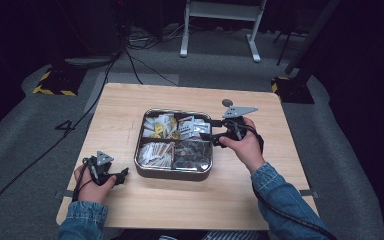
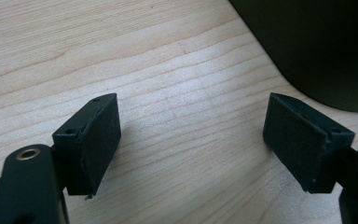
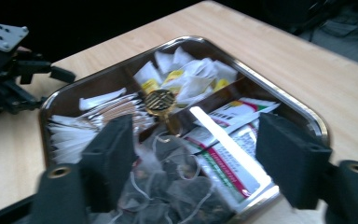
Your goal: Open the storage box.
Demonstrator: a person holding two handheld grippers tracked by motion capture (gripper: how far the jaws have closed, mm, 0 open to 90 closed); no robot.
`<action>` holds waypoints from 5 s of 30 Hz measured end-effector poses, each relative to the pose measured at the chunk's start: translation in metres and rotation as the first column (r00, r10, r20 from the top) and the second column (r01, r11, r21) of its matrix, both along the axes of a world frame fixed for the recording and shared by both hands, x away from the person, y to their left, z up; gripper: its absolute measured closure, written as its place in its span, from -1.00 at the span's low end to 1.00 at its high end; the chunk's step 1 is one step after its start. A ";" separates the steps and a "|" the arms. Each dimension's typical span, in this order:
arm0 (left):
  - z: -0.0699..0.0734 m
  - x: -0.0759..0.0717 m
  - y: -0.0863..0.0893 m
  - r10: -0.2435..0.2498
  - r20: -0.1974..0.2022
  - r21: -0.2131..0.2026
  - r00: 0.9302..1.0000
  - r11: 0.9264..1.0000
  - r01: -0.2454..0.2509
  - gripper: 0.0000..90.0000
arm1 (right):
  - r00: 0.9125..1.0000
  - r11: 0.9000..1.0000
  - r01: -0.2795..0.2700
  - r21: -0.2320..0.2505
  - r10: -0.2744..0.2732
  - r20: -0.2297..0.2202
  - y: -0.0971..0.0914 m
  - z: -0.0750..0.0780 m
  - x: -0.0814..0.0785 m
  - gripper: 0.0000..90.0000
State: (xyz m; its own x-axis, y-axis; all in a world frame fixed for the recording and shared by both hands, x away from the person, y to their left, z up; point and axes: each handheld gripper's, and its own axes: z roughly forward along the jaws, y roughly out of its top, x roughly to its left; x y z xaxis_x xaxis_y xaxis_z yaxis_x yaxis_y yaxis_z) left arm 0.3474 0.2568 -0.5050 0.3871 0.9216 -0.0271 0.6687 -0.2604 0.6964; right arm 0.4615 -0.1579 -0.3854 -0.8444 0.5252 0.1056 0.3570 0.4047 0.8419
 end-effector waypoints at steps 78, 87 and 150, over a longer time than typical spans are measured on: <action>0.000 0.001 -0.002 -0.006 -0.001 -0.002 1.000 1.000 0.006 -0.57 | 0.999 0.993 -0.042 -0.114 0.042 0.001 0.095 -0.023 0.025 0.31; 0.000 0.001 -0.002 -0.005 0.003 -0.003 1.000 1.000 0.005 -0.57 | 0.999 0.996 -0.026 -0.087 0.029 0.032 0.074 0.003 0.025 0.31; 0.000 0.000 -0.001 -0.015 0.003 -0.003 1.000 1.000 0.015 -0.57 | 0.955 0.949 0.292 -0.117 -0.296 -0.020 -0.144 0.001 0.034 0.31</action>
State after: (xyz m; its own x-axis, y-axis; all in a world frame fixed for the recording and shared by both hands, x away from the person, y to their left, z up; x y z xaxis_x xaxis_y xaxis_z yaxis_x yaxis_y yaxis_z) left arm 0.3476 0.2557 -0.5052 0.4012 0.9155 -0.0288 0.6629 -0.2685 0.6989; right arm 0.4955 -0.3020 -0.3847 -0.6476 0.7596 0.0602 0.5041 0.3679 0.7813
